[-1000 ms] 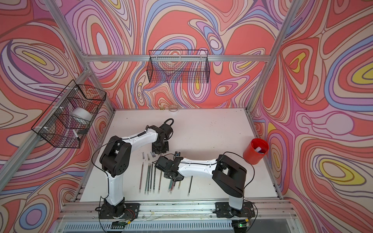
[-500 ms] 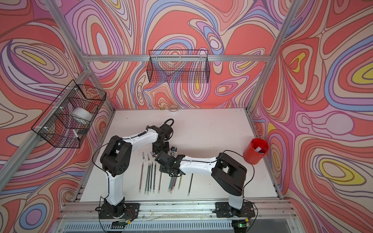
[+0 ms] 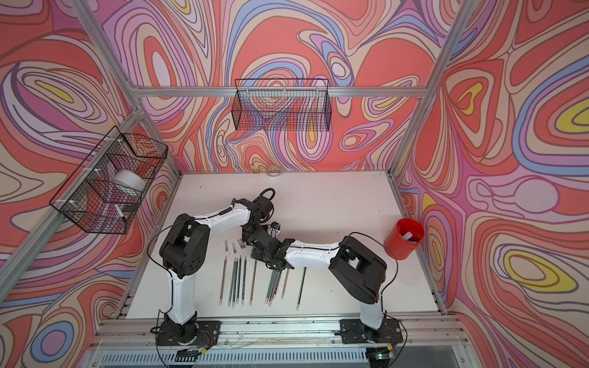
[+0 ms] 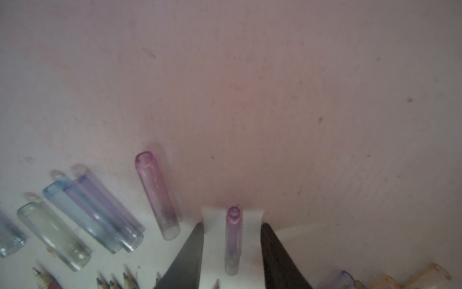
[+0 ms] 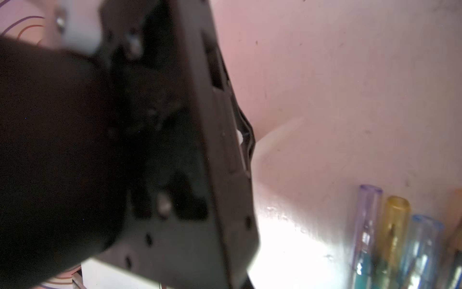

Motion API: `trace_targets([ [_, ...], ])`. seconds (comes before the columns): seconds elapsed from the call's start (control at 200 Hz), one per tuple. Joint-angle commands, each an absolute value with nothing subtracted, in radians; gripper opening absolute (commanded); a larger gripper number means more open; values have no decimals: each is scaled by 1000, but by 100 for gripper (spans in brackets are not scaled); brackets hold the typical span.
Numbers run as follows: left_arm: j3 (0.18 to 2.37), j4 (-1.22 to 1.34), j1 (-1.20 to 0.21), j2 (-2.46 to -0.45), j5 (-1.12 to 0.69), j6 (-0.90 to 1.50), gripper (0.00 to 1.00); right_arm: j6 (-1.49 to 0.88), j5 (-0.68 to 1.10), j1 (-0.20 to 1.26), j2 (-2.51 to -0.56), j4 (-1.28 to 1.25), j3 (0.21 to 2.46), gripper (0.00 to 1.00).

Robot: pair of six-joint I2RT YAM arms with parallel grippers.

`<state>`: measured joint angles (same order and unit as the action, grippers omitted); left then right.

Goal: Remove the protective cover of the pencils
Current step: Place the protective sleeve at the center of the board.

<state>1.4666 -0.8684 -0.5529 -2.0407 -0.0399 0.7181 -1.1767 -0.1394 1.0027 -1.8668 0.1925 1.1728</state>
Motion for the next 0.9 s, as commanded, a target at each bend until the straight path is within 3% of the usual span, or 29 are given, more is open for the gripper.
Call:
trace_targets([
  [0.0, 1491, -904, -558, -2021, -15, 728, 41, -1184, -198, 1009, -1799, 292, 1158, 8],
  [0.265, 1483, -910, -558, -1936, -1, 733, 43, -1305, -261, 1042, -1728, 560, 1128, 8],
  [0.531, 1483, -928, -558, -1813, 9, 741, 42, -1305, -239, 1047, -1787, 646, 1179, 7],
  [0.896, 1328, -824, -540, -1481, 107, 791, 46, -1285, -189, 1056, -1905, 698, 1271, 6],
])
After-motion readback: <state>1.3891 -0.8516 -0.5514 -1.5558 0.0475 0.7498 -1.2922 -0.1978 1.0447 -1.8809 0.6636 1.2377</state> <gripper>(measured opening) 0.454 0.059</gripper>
